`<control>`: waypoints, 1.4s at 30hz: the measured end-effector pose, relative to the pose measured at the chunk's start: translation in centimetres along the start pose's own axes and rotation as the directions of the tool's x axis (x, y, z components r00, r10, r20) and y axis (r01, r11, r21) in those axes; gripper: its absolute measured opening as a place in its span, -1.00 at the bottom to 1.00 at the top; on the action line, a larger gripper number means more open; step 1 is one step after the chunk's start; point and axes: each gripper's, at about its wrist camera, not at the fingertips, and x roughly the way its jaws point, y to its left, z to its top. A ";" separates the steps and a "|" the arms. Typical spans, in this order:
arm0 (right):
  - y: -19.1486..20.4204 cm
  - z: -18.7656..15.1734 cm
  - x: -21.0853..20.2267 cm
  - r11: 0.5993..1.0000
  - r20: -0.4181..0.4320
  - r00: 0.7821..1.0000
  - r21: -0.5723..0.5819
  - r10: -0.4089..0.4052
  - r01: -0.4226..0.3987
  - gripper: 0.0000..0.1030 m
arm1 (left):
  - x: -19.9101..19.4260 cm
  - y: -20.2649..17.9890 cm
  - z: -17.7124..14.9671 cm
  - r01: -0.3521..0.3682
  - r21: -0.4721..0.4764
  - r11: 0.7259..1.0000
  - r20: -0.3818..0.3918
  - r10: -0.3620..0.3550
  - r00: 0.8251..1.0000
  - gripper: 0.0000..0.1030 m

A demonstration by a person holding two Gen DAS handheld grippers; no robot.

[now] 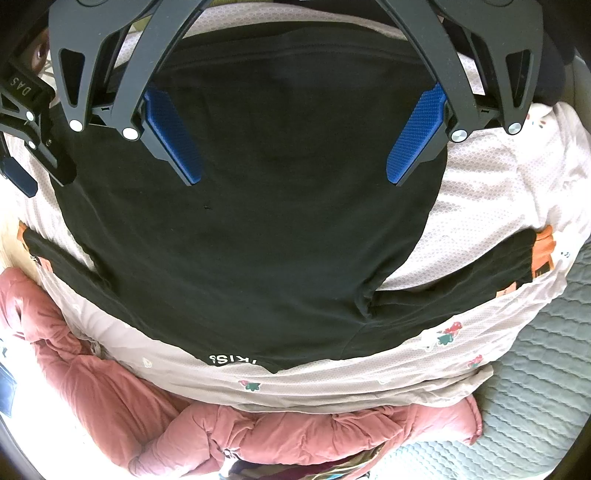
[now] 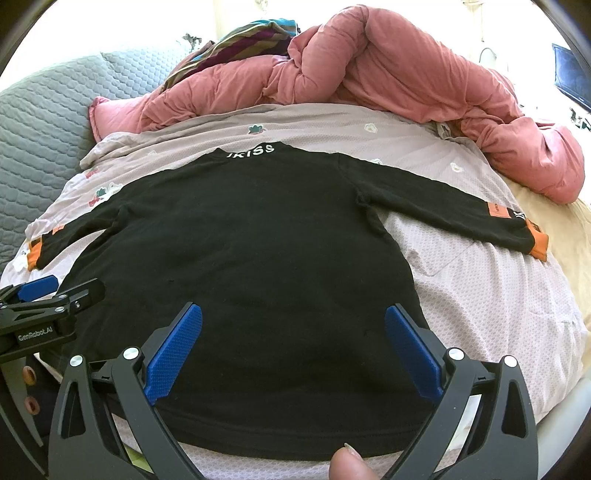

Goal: Fold small clothes

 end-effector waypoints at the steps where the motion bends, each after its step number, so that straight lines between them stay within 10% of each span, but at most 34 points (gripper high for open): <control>1: -0.1 0.0 0.0 1.000 0.000 1.000 -0.001 0.000 0.000 0.92 | 0.0 0.0 0.0 0.001 -0.001 1.000 0.000 -0.001 1.000 0.82; 42: -7.8 4.0 1.9 0.990 0.039 0.998 0.133 -0.048 0.042 0.92 | 2.4 -4.3 4.3 0.025 0.070 0.997 -0.031 -0.023 0.999 0.82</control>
